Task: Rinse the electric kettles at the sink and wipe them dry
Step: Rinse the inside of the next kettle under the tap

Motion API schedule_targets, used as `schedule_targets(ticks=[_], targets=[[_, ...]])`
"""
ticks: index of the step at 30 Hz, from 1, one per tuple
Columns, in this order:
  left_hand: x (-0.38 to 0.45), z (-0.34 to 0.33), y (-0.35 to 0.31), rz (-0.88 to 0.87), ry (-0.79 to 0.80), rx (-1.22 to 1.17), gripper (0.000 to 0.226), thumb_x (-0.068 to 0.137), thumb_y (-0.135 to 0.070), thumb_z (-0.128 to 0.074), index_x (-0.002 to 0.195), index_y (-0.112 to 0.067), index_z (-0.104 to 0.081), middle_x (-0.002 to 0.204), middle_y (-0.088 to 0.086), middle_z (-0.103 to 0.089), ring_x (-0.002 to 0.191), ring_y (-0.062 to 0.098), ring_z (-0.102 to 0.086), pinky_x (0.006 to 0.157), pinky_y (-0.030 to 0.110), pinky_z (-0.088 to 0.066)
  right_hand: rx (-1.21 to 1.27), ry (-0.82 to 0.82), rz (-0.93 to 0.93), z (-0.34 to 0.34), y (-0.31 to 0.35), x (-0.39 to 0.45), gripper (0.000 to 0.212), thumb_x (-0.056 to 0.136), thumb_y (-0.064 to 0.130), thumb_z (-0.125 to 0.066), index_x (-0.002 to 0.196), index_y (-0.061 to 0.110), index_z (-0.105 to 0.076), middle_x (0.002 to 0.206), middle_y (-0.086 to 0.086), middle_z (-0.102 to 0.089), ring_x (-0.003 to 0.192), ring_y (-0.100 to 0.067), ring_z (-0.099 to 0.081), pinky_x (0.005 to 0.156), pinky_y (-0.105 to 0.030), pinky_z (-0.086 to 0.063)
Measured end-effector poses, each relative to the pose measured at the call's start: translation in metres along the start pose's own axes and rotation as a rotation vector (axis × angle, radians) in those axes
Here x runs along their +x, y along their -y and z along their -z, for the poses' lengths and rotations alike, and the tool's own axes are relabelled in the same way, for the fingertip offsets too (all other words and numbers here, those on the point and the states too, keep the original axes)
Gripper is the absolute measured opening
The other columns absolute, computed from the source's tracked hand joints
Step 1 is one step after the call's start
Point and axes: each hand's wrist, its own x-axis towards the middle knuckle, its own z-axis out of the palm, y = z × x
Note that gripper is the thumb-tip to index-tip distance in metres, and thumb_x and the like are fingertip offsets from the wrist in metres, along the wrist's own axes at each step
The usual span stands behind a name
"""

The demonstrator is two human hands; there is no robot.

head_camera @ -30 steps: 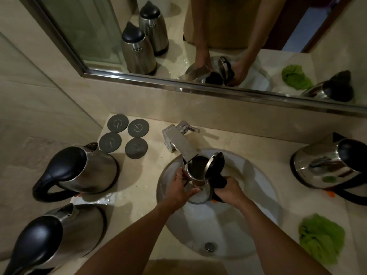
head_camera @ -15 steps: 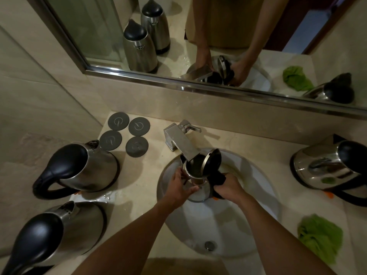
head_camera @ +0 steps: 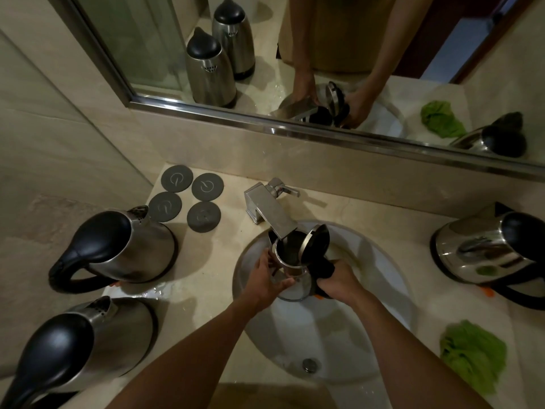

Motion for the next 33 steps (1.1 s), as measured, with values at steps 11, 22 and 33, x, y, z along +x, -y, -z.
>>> schedule_targets(ticks=[11,22,33], targets=[[-0.001,0.0,-0.002,-0.006,-0.006,0.026,0.083,0.079,-0.02,-0.081,0.146,-0.014,-0.032,0.141,0.004,-0.049,0.124,0.011,-0.049,0.096,0.013,-0.038,0.019,-0.002,0.015,0.001,0.001,-0.002,0.012,0.075,0.008,-0.072,0.068,0.016,-0.068,0.07,-0.008,-0.071,0.072,-0.025,-0.071,0.064,-0.039,-0.058],[-0.002,-0.002,-0.005,0.001,-0.003,0.009,0.084,0.082,-0.018,-0.078,0.149,-0.014,-0.028,0.146,0.004,-0.045,0.133,0.015,-0.045,0.098,0.016,-0.035,0.0,0.009,0.008,0.002,0.001,0.003,0.008,0.073,0.008,-0.071,0.073,0.015,-0.068,0.073,-0.007,-0.072,0.073,-0.024,-0.071,0.068,-0.042,-0.059],[0.001,-0.003,-0.002,-0.001,-0.008,-0.001,0.084,0.08,-0.02,-0.08,0.148,-0.016,-0.03,0.144,0.001,-0.046,0.132,0.014,-0.045,0.099,0.019,-0.037,0.009,0.013,-0.003,0.002,-0.002,0.007,0.009,0.073,0.007,-0.07,0.079,0.013,-0.07,0.081,-0.011,-0.073,0.077,-0.024,-0.07,0.074,-0.044,-0.059]])
